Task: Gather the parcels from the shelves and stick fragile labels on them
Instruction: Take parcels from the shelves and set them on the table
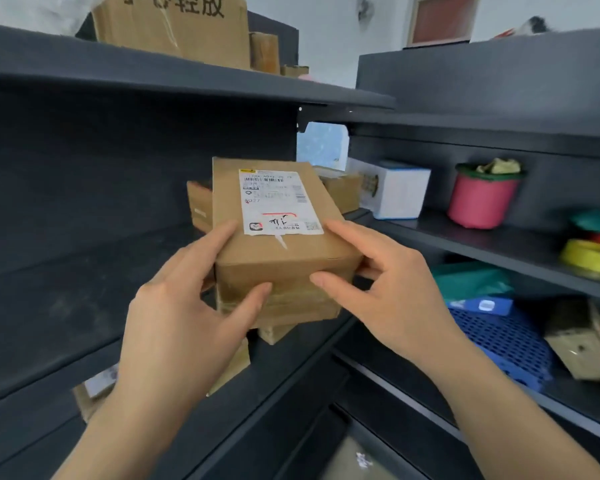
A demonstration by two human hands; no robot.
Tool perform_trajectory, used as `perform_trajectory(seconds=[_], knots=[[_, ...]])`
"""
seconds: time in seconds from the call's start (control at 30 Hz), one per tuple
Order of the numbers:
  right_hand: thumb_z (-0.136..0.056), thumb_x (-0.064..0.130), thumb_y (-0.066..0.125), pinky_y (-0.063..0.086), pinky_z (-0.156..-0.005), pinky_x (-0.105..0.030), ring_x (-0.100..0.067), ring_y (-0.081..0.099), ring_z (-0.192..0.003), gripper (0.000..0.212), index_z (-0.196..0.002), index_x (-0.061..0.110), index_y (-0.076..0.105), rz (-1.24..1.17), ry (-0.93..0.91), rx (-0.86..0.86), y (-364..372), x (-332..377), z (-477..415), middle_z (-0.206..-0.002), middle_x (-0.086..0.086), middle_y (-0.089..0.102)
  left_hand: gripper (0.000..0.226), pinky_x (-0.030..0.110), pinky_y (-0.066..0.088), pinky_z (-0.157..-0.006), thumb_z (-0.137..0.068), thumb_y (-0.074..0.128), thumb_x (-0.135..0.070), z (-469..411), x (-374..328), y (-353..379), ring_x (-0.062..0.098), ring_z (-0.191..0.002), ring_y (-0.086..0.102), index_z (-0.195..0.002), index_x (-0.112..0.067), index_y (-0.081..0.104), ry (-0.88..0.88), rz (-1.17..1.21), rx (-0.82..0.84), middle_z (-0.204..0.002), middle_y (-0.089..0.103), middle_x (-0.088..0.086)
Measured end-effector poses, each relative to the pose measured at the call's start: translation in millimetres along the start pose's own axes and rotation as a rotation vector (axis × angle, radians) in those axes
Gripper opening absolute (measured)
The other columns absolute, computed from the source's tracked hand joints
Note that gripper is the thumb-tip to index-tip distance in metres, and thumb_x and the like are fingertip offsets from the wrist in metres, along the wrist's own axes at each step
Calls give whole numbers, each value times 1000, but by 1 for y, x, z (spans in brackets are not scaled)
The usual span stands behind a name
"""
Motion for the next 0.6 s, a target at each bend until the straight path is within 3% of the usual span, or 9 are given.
perform_trajectory(seconds=[0.13, 0.2, 0.3, 0.47, 0.6], knots=[[-76, 28, 78, 47, -89, -13, 6, 54, -109, 60, -131, 26, 56, 79, 52, -87, -63, -12, 41, -120, 27, 54, 70, 7, 42, -78, -67, 79, -34, 16, -49, 39, -6, -93, 58, -131, -38, 51, 36, 96, 85, -117, 60, -20], [-75, 26, 78, 41, -89, -6, 12, 51, -107, 59, -130, 27, 56, 134, 73, -122, -97, -19, 66, -113, 39, 48, 70, 2, 39, -76, -67, 79, -35, 29, -76, 63, -8, -91, 54, -131, -40, 51, 37, 153, 126, -116, 57, -25], [-76, 28, 77, 38, -90, -4, 18, 47, -107, 60, -132, 30, 54, 208, 137, -157, -153, -31, 108, -111, 43, 43, 68, 2, 36, -76, -68, 78, -35, 54, -122, 101, -8, -89, 52, -131, -39, 51, 63, 236, 200, -110, 54, -28], [-79, 34, 72, 43, -96, -15, 16, 46, -109, 61, -135, 33, 49, 376, 280, -215, -253, -48, 193, -119, 33, 48, 67, -3, 37, -73, -69, 79, -33, 104, -210, 172, -17, -92, 51, -129, -37, 52, 107, 384, 355, -102, 54, -32], [-79, 35, 71, 46, -98, -31, 0, 50, -115, 62, -136, 33, 48, 506, 404, -294, -327, -58, 266, -131, 18, 54, 68, 3, 39, -75, -68, 80, -35, 154, -282, 228, -4, -93, 55, -129, -42, 50, 140, 509, 485, -105, 56, -27]])
Point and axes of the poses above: each hand's wrist, its own z-axis away from the middle knuckle, its own y-axis out of the palm, x = y × z, the point moved 5 cm from there along -z, towards the middle knuckle
